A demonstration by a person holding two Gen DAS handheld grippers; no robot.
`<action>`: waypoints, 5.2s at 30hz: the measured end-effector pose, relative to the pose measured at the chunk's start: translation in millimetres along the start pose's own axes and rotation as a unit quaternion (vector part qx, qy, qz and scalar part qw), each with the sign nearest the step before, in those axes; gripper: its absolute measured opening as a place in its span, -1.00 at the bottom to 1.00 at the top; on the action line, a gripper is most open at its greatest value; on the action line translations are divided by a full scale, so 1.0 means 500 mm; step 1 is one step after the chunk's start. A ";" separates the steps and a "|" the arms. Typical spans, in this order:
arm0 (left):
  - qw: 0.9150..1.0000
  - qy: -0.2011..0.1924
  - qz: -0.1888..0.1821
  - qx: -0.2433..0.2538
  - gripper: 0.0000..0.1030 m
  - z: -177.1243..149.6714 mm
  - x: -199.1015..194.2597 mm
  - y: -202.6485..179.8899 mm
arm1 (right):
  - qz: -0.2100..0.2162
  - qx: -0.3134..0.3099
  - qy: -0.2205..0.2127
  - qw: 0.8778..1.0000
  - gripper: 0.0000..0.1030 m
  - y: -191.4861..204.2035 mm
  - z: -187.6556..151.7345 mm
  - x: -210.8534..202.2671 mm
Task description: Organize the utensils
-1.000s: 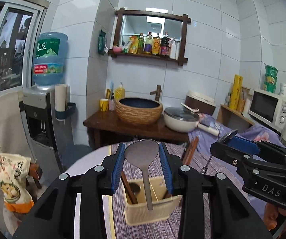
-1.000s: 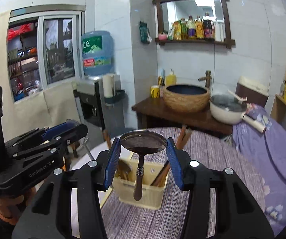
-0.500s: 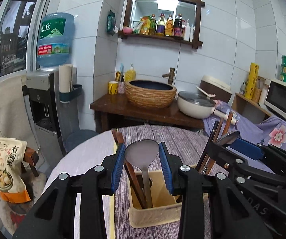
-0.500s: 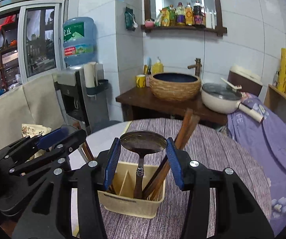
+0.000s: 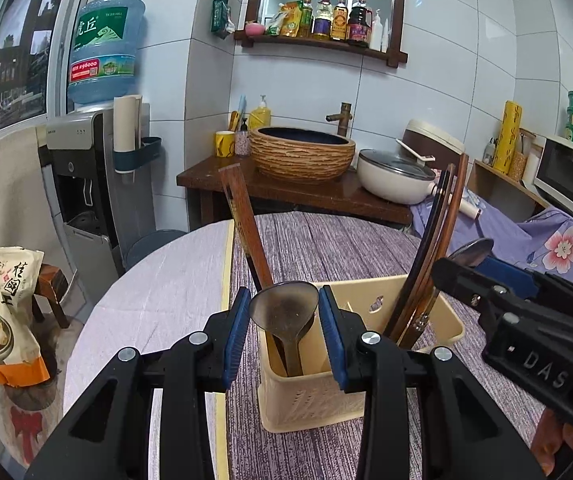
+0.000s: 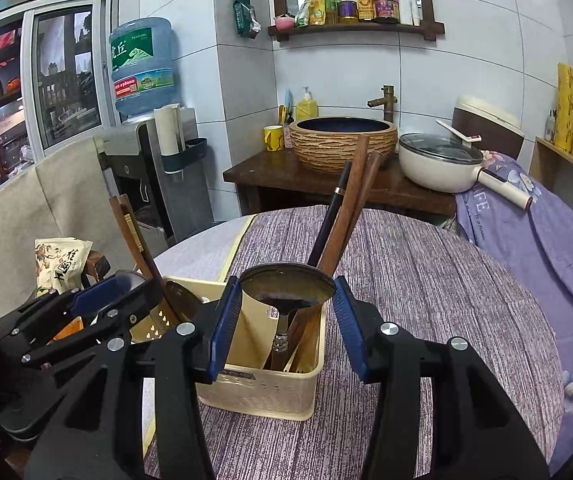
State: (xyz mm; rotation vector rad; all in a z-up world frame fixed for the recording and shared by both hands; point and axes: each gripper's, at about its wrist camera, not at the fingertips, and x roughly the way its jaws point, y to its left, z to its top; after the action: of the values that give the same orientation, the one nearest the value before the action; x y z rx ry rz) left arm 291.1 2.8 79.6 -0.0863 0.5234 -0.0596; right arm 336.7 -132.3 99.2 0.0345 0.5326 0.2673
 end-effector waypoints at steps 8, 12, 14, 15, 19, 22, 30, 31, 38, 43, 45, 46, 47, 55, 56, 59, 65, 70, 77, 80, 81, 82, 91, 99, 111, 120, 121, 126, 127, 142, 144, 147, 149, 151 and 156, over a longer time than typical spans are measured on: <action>1.000 0.009 -0.003 0.005 -0.33 -0.012 0.011 -0.003 | -0.001 0.000 0.009 1.000 -0.08 -0.006 -0.009 0.008; 1.000 0.013 -0.001 0.006 -0.33 -0.016 0.015 0.001 | 0.003 0.010 0.014 1.000 -0.08 -0.017 -0.014 0.012; 1.000 0.014 -0.001 0.005 -0.33 -0.019 0.015 0.003 | 0.001 0.009 0.016 1.000 -0.07 -0.019 -0.017 0.015; 1.000 0.014 -0.003 0.006 -0.33 -0.020 0.014 0.002 | 0.000 0.008 0.018 1.000 -0.07 -0.020 -0.018 0.017; 1.000 0.010 -0.003 0.012 -0.16 -0.022 0.007 -0.002 | 0.019 0.025 0.027 0.999 -0.03 -0.025 -0.026 0.025; 1.000 0.003 -0.002 0.012 -0.05 -0.025 -0.004 -0.003 | 0.018 0.026 0.021 0.999 0.15 -0.029 -0.029 0.022; 1.000 -0.008 -0.004 0.005 0.15 -0.041 -0.031 0.007 | 0.024 0.033 0.005 0.999 0.43 -0.039 -0.030 0.006; 1.000 -0.011 -0.003 0.004 0.19 -0.043 -0.037 0.009 | 0.022 0.034 0.003 0.999 0.44 -0.040 -0.031 0.004; 0.999 -0.036 0.018 0.004 0.44 -0.069 -0.084 0.024 | 0.007 0.039 -0.019 0.999 0.53 -0.049 -0.049 -0.031; 0.997 -0.072 0.027 0.011 0.79 -0.104 -0.150 0.027 | 0.002 0.014 -0.052 0.999 0.65 -0.033 -0.087 -0.098; 0.996 -0.085 0.034 0.021 0.87 -0.122 -0.177 0.026 | 0.006 0.005 -0.069 0.998 0.72 -0.024 -0.115 -0.139; 0.995 -0.091 0.036 0.025 0.88 -0.132 -0.192 0.026 | 0.009 0.001 -0.076 0.997 0.73 -0.020 -0.128 -0.157; 0.994 -0.096 0.038 0.027 0.88 -0.143 -0.204 0.025 | 0.011 -0.003 -0.081 0.997 0.75 -0.015 -0.142 -0.173; 0.990 -0.131 0.054 0.019 0.88 -0.243 -0.304 0.037 | 0.023 -0.018 -0.128 0.991 0.89 0.009 -0.267 -0.287; 0.989 -0.135 0.056 0.021 0.88 -0.254 -0.314 0.037 | 0.023 -0.026 -0.134 0.990 0.89 0.013 -0.284 -0.301; 0.988 -0.140 0.064 0.030 0.88 -0.286 -0.340 0.031 | 0.014 -0.044 -0.161 0.986 0.89 0.025 -0.332 -0.348; 0.989 -0.138 0.052 0.030 0.88 -0.326 -0.378 0.018 | 0.014 -0.049 -0.177 0.983 0.89 0.037 -0.393 -0.418; 0.986 -0.151 0.049 0.058 0.88 -0.351 -0.404 -0.008 | -0.001 -0.055 -0.195 0.979 0.89 0.049 -0.428 -0.456; 0.988 -0.141 0.037 0.055 0.88 -0.367 -0.408 -0.013 | -0.006 -0.052 -0.195 0.979 0.89 0.047 -0.458 -0.483; 0.987 -0.145 0.033 0.055 0.88 -0.371 -0.415 -0.014 | -0.005 -0.049 -0.194 0.980 0.89 0.045 -0.459 -0.486; 0.987 -0.146 0.034 0.056 0.88 -0.371 -0.416 -0.015 | -0.005 -0.049 -0.195 0.980 0.89 0.045 -0.459 -0.487; 0.987 -0.147 0.032 0.057 0.88 -0.371 -0.418 -0.015 | -0.005 -0.050 -0.195 0.979 0.89 0.046 -0.458 -0.489; 0.987 -0.148 0.027 0.052 0.88 -0.372 -0.423 -0.014 | -0.003 -0.052 -0.196 0.979 0.89 0.047 -0.452 -0.488; 0.988 -0.145 0.024 0.050 0.88 -0.372 -0.423 -0.013 | -0.004 -0.051 -0.193 0.980 0.89 0.047 -0.453 -0.487; 0.989 -0.141 0.021 0.049 0.88 -0.372 -0.422 -0.012 | -0.002 -0.049 -0.189 0.981 0.89 0.047 -0.450 -0.486; 0.989 -0.139 0.018 0.047 0.88 -0.372 -0.421 -0.011 | -0.002 -0.050 -0.189 0.981 0.89 0.049 -0.451 -0.485; 0.989 -0.138 0.018 0.047 0.88 -0.372 -0.421 -0.011 | -0.003 -0.050 -0.189 0.981 0.89 0.049 -0.451 -0.485; 0.989 -0.137 0.018 0.049 0.88 -0.373 -0.420 -0.011 | -0.003 -0.048 -0.188 0.981 0.89 0.050 -0.453 -0.483; 0.989 -0.138 0.019 0.048 0.88 -0.373 -0.420 -0.010 | -0.003 -0.049 -0.188 0.981 0.89 0.050 -0.453 -0.483; 0.990 -0.135 0.011 0.042 0.88 -0.375 -0.419 -0.002 | -0.004 -0.049 -0.185 0.981 0.89 0.047 -0.456 -0.479; 0.990 -0.133 0.011 0.042 0.88 -0.375 -0.419 0.000 | -0.004 -0.049 -0.185 0.982 0.89 0.046 -0.456 -0.479; 0.991 -0.131 0.008 0.039 0.88 -0.374 -0.420 0.003 | -0.004 -0.049 -0.185 0.981 0.89 0.045 -0.457 -0.479; 0.991 -0.130 0.006 0.035 0.88 -0.373 -0.420 0.006 | -0.004 -0.049 -0.185 0.982 0.89 0.045 -0.456 -0.476; 0.991 -0.131 0.006 0.034 0.88 -0.373 -0.422 0.007 | -0.004 -0.049 -0.185 0.981 0.89 0.045 -0.455 -0.477; 0.991 -0.130 0.005 0.036 0.88 -0.371 -0.420 0.005 | -0.004 -0.048 -0.185 0.982 0.89 0.046 -0.457 -0.476</action>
State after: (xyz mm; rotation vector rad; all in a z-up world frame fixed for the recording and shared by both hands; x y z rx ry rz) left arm 16.4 9.6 23.5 -0.0204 0.2613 -0.0562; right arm 18.5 -180.6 23.0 -0.0128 0.1503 0.2715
